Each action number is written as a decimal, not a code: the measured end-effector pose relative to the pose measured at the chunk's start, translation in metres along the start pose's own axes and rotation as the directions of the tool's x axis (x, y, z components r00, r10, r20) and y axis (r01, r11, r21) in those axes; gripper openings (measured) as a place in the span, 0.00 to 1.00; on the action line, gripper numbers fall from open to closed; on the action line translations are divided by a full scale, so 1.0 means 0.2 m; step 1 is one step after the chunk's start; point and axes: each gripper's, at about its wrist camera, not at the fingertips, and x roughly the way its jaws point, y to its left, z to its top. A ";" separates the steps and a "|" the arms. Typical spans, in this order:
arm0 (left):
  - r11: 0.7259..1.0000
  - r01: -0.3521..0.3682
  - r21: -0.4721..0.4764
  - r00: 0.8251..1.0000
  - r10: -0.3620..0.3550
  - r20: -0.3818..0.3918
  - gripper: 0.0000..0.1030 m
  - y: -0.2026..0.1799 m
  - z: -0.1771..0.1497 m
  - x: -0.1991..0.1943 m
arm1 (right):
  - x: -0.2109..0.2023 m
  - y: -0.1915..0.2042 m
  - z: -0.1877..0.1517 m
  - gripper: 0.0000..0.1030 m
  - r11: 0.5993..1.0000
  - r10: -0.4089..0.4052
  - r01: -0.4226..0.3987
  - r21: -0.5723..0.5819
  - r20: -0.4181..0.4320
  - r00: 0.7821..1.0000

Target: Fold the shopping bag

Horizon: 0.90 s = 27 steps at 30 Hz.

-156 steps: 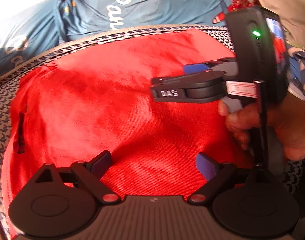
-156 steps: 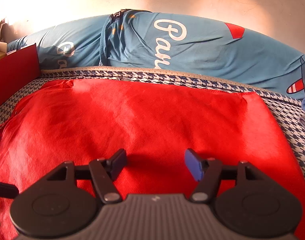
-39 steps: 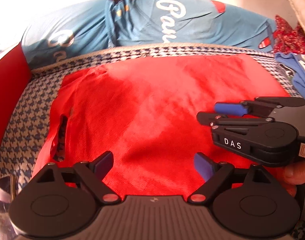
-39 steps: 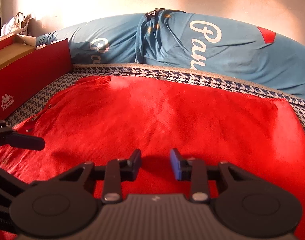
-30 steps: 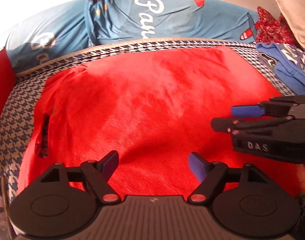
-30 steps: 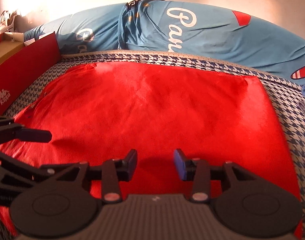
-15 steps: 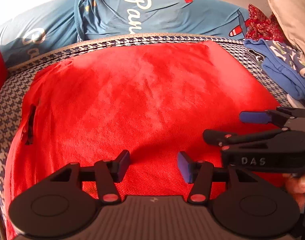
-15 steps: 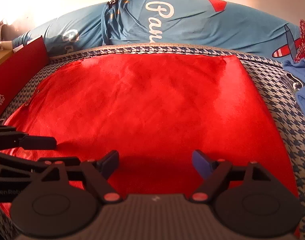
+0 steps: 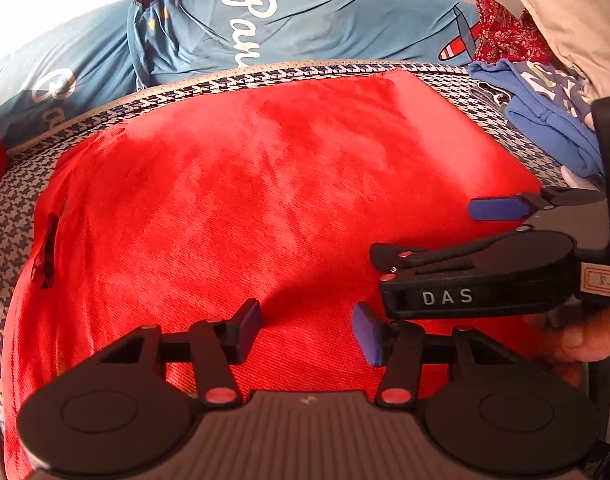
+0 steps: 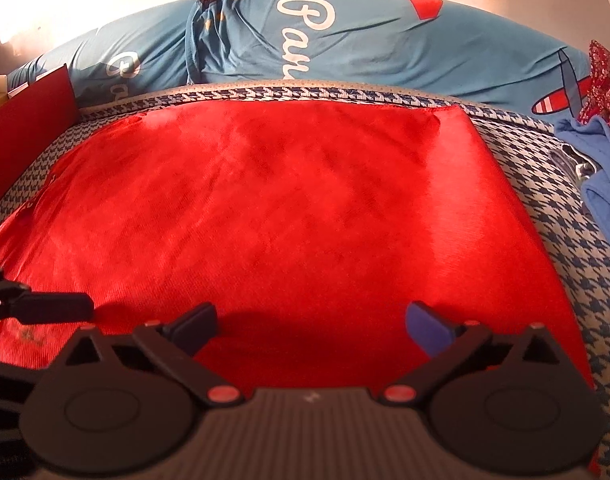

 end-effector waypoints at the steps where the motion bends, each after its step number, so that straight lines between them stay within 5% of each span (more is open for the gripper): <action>1: 1.000 -0.003 -0.001 1.000 0.003 0.000 0.50 0.00 0.00 0.00 | 0.00 0.00 0.00 1.00 1.000 0.000 0.000 0.002 0.000 1.000; 16: 0.988 -0.072 -0.134 0.997 0.071 -0.011 0.57 0.10 0.02 -0.01 | 0.02 -0.02 0.05 1.00 0.995 0.002 0.002 0.101 -0.033 0.999; 24: 0.981 -0.140 -0.131 0.990 0.140 -0.015 0.58 0.10 -0.03 -0.06 | -0.03 -0.06 0.04 1.00 0.994 -0.008 0.017 0.107 -0.083 0.997; 27: 0.977 -0.159 -0.141 0.987 0.158 -0.016 0.68 0.08 -0.11 -0.09 | -0.09 -0.11 0.02 1.00 0.988 -0.002 0.014 0.151 -0.081 0.997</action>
